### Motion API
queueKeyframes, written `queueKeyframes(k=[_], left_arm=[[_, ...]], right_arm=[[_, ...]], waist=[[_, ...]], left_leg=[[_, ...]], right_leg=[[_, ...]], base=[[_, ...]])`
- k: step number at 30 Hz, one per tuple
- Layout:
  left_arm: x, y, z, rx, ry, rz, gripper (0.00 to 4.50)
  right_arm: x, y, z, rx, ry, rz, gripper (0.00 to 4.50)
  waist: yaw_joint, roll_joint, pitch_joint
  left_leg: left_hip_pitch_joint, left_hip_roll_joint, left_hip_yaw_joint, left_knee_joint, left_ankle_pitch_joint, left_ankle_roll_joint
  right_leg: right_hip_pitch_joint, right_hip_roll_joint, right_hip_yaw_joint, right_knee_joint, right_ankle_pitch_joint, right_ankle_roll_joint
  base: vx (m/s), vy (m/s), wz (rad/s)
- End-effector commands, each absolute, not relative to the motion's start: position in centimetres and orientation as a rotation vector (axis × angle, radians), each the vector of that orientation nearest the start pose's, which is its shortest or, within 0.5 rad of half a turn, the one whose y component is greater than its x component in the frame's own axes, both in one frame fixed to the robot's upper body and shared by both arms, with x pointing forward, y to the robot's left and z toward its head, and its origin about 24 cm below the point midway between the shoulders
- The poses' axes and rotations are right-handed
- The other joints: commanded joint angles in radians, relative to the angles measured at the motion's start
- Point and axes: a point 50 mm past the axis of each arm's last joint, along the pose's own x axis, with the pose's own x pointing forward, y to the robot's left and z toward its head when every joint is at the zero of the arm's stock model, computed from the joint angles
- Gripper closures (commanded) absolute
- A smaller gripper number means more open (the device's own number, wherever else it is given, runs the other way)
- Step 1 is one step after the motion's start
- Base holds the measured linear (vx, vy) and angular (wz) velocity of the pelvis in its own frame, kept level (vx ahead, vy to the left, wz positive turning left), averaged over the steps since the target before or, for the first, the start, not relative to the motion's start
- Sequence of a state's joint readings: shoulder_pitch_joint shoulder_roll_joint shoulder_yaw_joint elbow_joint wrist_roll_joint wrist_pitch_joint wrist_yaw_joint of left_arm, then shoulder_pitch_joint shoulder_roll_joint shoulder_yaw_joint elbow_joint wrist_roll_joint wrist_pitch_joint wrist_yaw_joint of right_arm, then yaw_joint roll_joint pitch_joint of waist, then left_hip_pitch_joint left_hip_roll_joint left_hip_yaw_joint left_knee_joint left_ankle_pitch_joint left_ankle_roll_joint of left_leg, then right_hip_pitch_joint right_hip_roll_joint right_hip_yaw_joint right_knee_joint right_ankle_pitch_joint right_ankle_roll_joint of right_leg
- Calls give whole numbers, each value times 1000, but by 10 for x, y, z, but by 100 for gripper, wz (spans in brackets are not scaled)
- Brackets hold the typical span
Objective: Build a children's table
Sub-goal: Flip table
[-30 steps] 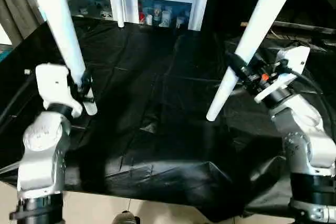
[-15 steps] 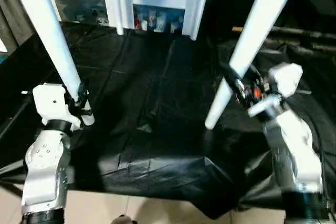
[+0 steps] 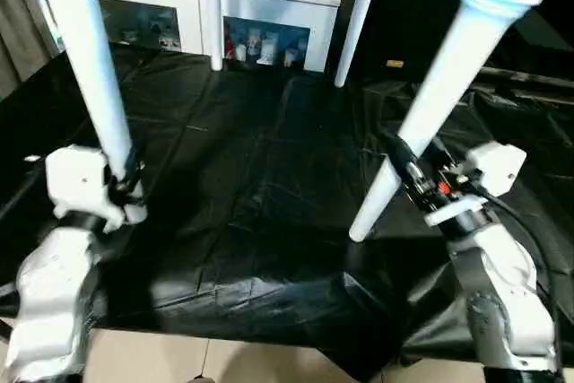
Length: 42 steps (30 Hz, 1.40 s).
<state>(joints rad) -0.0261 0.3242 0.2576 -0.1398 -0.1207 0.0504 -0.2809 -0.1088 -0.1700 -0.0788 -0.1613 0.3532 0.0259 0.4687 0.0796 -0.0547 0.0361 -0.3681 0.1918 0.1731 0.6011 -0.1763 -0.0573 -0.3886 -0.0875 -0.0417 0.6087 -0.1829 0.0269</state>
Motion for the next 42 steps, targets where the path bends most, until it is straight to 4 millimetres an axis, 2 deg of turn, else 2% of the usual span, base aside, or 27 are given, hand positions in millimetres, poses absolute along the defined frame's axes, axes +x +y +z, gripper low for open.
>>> queueKeyframes(k=[1, 2, 3, 5, 6, 9, 12, 14, 17, 18, 20, 21, 23, 26, 28, 29, 30, 31, 32, 33, 37, 38, 40, 42], left_arm=[[250, 228, 117, 298, -189, -176, 290], [249, 228, 117, 295, -189, -179, 290], [249, 228, 117, 289, -187, -176, 290], [248, 229, 116, 284, -177, -166, 290], [247, 228, 114, 267, -162, -182, 234], [246, 227, 113, 242, -140, -206, 218], [242, 231, 111, 211, -122, -196, 192], [239, 233, 111, 199, -120, -191, 181], [228, 237, 110, 168, -118, -178, 157], [220, 241, 110, 155, -115, -165, 149], [216, 243, 110, 144, -116, -154, 139], [212, 245, 111, 128, -121, -139, 139], [201, 247, 112, 93, -123, -116, 107], [188, 244, 112, 49, -110, -85, 97], [181, 241, 108, 15, -87, -67, 62], [178, 240, 107, 3, -73, -59, 62], [174, 233, 96, -30, 14, -64, 62], [174, 233, 96, -30, 14, -64, 62], [173, 230, 92, -36, 47, -73, 62], [172, 228, 89, -37, 73, -70, 62], [174, 222, 90, -8, 71, -80, 62], [175, 221, 91, 5, 67, -89, 62], [175, 221, 92, 27, 65, -87, 62], [174, 220, 93, 63, 84, -85, 62]], right_arm=[[261, -160, 95, 85, -177, 508, 289], [261, -161, 96, 87, -175, 506, 289], [261, -161, 96, 84, -170, 498, 289], [260, -162, 95, 70, -158, 478, 289], [260, -161, 95, 67, -153, 483, 233], [258, -159, 94, 73, -153, 493, 208], [254, -161, 93, 120, -148, 464, 184], [251, -162, 93, 135, -149, 451, 164], [238, -166, 96, 161, -157, 416, 139], [230, -169, 98, 178, -161, 402, 131], [226, -170, 99, 184, -163, 399, 113], [221, -171, 100, 184, -166, 393, 113], [212, -173, 104, 188, -165, 380, 82], [201, -173, 107, 170, -155, 378, 75], [196, -174, 108, 148, -140, 374, 75], [193, -174, 108, 137, -134, 370, 75], [190, -179, 108, 134, -112, 344, 75], [190, -179, 108, 134, -112, 344, 75], [190, -180, 108, 136, -104, 337, 75], [189, -182, 105, 147, -75, 326, 75], [193, -183, 97, 153, 6, 364, 75], [194, -182, 96, 150, 13, 373, 75], [195, -181, 94, 153, 26, 387, 75], [195, -182, 90, 149, 50, 386, 75]], waist=[[-9, 35, -35], [-9, 38, -34], [-10, 34, -34], [-10, 37, -34], [-10, 38, -35], [-11, 39, -37], [-11, 38, -41], [-11, 38, -38], [-7, 37, -37], [-6, 38, -38], [-5, 40, -37], [-6, 47, -35], [-6, 43, -30], [-7, 42, -25], [-11, 41, -22], [-13, 41, -20], [-16, 36, -19], [-17, 38, -16], [-22, 34, -14], [-23, 36, -16], [-30, 38, -16], [-33, 37, -15], [-37, 41, -16], [-41, 39, -13]], left_leg=[[28, 28, -24, -99, -583, -78], [29, 28, -27, -100, -589, -79], [28, 28, -28, -99, -588, -79], [28, 29, -30, -101, -586, -82], [28, 29, -31, -101, -585, -83], [25, 30, -30, -104, -570, -82], [17, 30, -26, -103, -522, -74], [15, 30, -24, -103, -512, -67], [11, 30, -21, -102, -485, -58], [6, 31, -19, -102, -450, -50], [5, 31, -16, -103, -430, -41], [6, 29, -17, -104, -441, -43], [6, 31, -18, -105, -473, -49], [9, 31, -20, -107, -512, -52], [9, 29, -24, -107, -540, -58], [9, 27, -24, -106, -549, -59], [14, 25, -24, -102, -566, -62], [16, 25, -26, -103, -575, -64], [16, 22, -27, -101, -591, -63], [18, 19, -31, -100, -589, -65], [13, 18, -36, -103, -597, -66], [9, 19, -39, -105, -601, -65], [11, 20, -44, -108, -613, -67], [11, 19, -48, -109, -628, -66]], right_leg=[[-1, -32, 27, -98, -434, -82], [-4, -33, 28, -103, -468, -72], [-4, -33, 27, -106, -480, -65], [-5, -31, 28, -104, -470, -64], [-4, -31, 28, -102, -457, -65], [-2, -29, 29, -98, -414, -74], [5, -29, 31, -87, -328, -103], [4, -29, 32, -87, -327, -108], [8, -32, 35, -89, -332, -102], [12, -32, 37, -86, -304, -101], [11, -29, 37, -86, -295, -98], [8, -29, 37, -87, -317, -93], [6, -30, 37, -95, -373, -79], [0, -28, 37, -104, -442, -52], [-3, -29, 35, -112, -514, -21], [-6, -29, 34, -116, -536, -12], [-12, -27, 33, -122, -575, 3], [-14, -26, 32, -123, -590, 9], [-16, -26, 29, -131, -635, 26], [-15, -25, 27, -132, -646, 33], [-11, -24, 24, -136, -634, 39], [-6, -24, 21, -136, -631, 40], [-3, -26, 20, -138, -609, 25], [-3, -25, 17, -140, -610, 20]], base=[[0, 0, 0], [0, 0, 0], [0, 0, 0], [0, 0, 0], [0, 0, 0], [0, 0, 0], [0, 0, 0], [0, 0, 0], [0, 0, 0], [0, 0, 0], [0, 0, 0], [0, 0, 0], [0, 0, 0], [0, 0, 0], [0, 0, 0], [0, 0, 0], [0, 0, 0], [0, 0, 0], [0, 0, 0], [0, 0, 0], [0, 0, 0], [0, 0, 0], [0, 0, 0], [0, 0, 0]])
